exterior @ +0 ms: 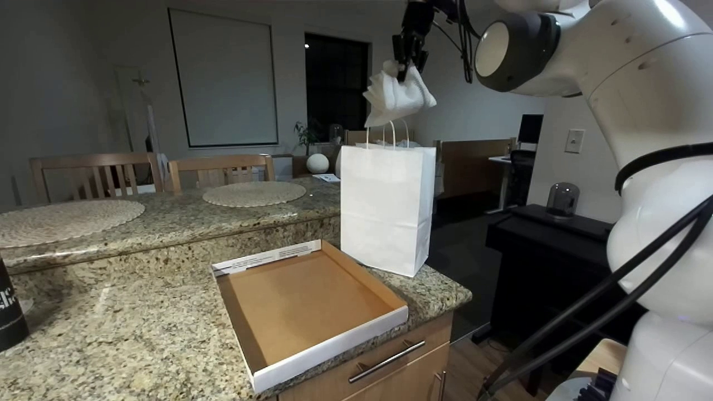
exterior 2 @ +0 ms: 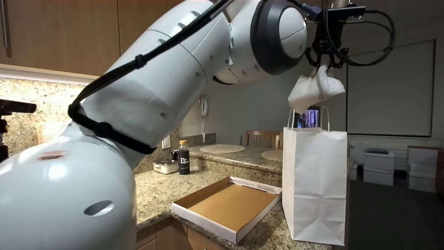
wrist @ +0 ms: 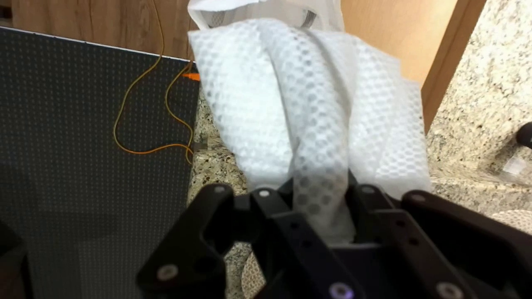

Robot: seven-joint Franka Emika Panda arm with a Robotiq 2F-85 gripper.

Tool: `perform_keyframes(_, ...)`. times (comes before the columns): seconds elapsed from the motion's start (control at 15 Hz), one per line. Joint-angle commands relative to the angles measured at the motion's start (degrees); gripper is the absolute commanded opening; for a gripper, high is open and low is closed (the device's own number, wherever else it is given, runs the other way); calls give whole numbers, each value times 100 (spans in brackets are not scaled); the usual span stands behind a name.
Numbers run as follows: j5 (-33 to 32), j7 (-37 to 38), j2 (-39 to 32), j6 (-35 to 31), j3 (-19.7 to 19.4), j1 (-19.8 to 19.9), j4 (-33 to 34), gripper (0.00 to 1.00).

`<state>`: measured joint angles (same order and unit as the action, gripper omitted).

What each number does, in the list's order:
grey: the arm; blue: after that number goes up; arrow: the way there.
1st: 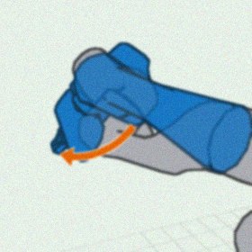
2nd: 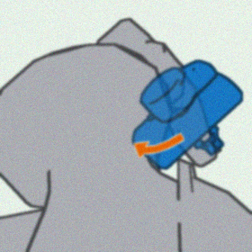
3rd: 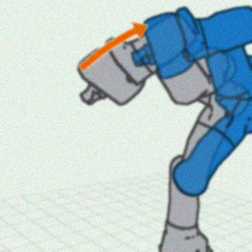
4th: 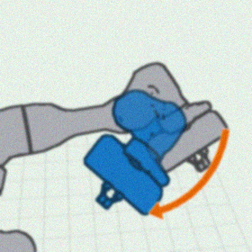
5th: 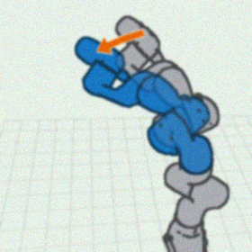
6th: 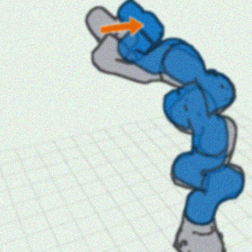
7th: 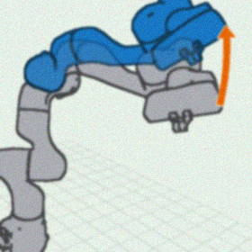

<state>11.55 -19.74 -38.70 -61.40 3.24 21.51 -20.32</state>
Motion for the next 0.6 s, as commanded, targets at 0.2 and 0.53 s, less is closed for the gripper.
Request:
perform_keyframes(0.2,-94,508,-443,-1022,-143,27,-13,8)
perform_keyframes(0.53,-259,757,-671,-1808,-244,-94,-34,8)
